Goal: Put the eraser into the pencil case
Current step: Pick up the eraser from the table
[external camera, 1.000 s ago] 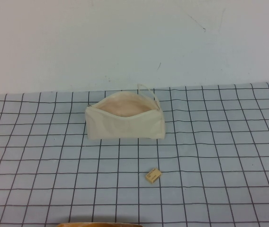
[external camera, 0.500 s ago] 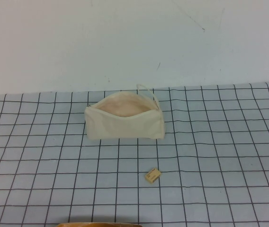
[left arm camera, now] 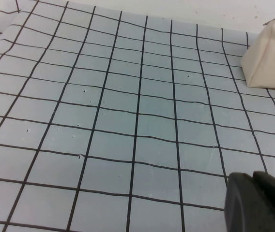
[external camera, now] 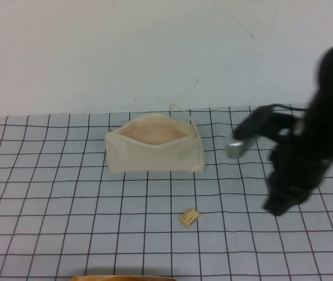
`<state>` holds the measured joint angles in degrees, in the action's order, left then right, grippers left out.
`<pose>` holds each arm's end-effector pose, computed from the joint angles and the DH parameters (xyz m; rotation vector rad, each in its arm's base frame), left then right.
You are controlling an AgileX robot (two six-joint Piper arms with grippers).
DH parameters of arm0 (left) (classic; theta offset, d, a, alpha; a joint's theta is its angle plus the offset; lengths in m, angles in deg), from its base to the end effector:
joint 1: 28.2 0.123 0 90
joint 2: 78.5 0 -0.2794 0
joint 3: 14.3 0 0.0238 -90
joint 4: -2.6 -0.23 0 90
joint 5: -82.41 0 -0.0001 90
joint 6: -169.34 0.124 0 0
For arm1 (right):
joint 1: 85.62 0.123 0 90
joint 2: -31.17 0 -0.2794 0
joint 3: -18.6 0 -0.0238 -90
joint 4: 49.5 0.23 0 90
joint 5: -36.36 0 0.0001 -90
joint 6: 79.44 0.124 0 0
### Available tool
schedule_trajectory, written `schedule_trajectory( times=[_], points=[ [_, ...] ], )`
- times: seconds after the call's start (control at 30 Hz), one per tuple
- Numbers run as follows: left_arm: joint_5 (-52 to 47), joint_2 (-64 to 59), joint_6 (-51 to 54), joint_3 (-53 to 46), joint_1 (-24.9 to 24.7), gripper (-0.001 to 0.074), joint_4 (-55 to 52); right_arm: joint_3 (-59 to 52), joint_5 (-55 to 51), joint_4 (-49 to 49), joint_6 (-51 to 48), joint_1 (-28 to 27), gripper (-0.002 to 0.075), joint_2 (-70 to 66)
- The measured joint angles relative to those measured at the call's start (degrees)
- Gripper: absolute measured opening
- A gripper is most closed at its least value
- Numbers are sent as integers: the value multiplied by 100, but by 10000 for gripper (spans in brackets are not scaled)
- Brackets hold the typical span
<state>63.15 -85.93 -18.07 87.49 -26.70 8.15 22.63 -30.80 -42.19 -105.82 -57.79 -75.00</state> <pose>0.0703 -0.0021 0.1686 -0.2034 1.8211 -0.1662 0.2857 0.1673 0.2453 -1.2937 2.6524 0.1840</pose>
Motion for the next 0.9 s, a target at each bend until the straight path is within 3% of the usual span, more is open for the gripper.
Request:
schedule_trajectory(
  times=[0.27, 0.37, 0.5, 0.6, 0.9],
  points=[
    [0, 0, 0, 0, 0, -2, 0, 1989, -196, -12, 94, 685, 30, -2030],
    [0, 0, 0, 0, 0, -2, 0, 2468, -196, -12, 84, 819, 136, -2480],
    [0, 0, 0, 0, 0, -2, 0, 2699, -133, -1, 84, 895, 375, -2746],
    [0, 0, 0, 0, 0, -2, 0, 2732, 115, -59, 198, 898, 467, -2812],
    [0, 0, 0, 0, 0, -2, 0, 2746, 676, -104, 560, 898, 490, -3034]
  ],
)
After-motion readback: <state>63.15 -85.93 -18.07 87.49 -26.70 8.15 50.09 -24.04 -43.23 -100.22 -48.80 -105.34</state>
